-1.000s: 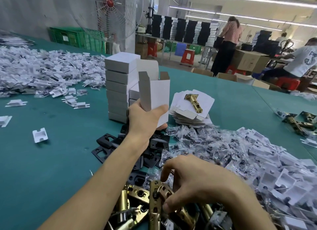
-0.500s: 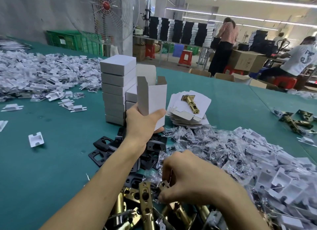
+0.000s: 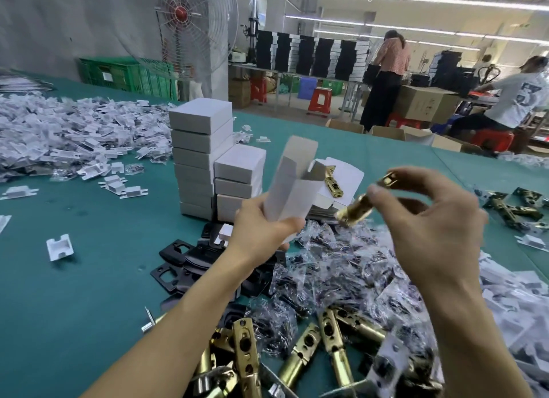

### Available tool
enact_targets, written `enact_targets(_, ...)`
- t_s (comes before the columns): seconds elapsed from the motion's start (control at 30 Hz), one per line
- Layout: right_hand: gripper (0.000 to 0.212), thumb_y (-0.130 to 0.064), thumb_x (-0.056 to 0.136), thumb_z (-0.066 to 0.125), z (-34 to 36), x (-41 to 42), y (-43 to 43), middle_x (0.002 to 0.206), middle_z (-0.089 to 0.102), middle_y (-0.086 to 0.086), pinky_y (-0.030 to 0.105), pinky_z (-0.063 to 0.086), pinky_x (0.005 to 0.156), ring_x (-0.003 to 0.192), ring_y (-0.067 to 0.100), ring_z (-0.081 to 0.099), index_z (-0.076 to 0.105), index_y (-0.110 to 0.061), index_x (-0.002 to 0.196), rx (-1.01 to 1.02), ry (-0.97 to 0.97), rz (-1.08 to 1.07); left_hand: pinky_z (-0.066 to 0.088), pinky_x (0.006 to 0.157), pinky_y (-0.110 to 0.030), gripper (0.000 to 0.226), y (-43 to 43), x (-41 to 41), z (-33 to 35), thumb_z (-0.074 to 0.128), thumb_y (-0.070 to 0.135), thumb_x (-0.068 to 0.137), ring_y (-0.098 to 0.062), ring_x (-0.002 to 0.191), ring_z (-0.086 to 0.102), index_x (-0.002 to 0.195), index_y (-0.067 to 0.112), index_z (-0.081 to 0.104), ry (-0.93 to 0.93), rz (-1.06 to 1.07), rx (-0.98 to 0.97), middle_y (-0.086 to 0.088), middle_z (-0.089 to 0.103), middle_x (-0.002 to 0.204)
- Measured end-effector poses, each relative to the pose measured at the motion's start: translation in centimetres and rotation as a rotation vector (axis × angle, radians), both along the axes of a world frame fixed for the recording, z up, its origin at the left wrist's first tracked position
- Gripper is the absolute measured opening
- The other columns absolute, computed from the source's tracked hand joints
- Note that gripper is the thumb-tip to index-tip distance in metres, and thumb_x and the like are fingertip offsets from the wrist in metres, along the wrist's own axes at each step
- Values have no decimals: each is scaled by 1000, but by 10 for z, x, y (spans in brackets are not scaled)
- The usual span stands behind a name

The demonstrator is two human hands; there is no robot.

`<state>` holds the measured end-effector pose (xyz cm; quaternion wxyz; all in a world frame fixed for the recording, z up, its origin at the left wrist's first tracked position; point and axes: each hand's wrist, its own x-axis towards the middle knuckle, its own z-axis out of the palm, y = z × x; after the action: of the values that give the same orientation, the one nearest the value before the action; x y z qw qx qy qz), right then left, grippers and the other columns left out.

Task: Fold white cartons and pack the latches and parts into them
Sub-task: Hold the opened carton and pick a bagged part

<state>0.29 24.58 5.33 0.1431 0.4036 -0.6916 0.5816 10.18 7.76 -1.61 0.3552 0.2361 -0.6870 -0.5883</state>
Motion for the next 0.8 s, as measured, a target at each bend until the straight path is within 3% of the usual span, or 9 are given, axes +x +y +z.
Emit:
enact_targets(0.07,23,-25,86,76,3,0,1,87,69,-24,20,58,73,79,-3,71,64,-28,105,-147,11,-32,55,56,-20,30,6,0,0,82,11,78,-6,70,66,85,36,67,-32,-81,-94,6,66,87)
enact_targets(0.13,20,-25,87,75,5,2,0,92,69,-17,24,59,76,82,1,71,64,-25,104,-229,-1,-33,47,53,-19,28,9,-1,-1,79,11,79,-6,61,58,85,34,65,-79,-152,-178,7,60,81)
enact_targets(0.37,26,-23,86,76,1,13,-10,91,66,-19,19,57,74,81,-7,68,61,-24,107,-195,42,-39,42,56,-16,38,15,0,-2,72,14,82,0,70,52,92,49,59,-127,-290,-326,29,56,81)
enact_targets(0.47,33,-22,87,75,-1,17,-13,91,65,-11,21,58,61,74,0,71,53,-26,112,-217,17,29,42,56,-19,32,15,-1,-2,69,18,78,-3,67,51,92,46,61,-108,-289,-318,26,55,77)
enact_targets(0.6,17,-16,87,75,-6,18,-16,81,67,-12,28,61,60,72,4,71,59,-21,88,-177,8,66,40,53,-28,24,15,-2,-2,68,15,77,-6,62,48,84,36,62,-56,-268,-330,19,53,71)
enact_targets(0.73,16,-21,83,78,-8,18,-17,78,69,-21,11,47,61,78,3,67,64,-28,80,-16,93,48,46,51,-38,23,17,-2,-2,69,18,76,-11,62,52,84,39,64,-24,-248,-306,15,56,71)
enact_targets(0.8,9,-28,84,75,-9,18,-18,79,66,-26,12,43,62,84,6,64,69,-34,81,55,121,37,49,51,-44,22,18,-2,-2,70,18,76,-16,63,56,86,36,64,-9,-249,-280,4,58,74)
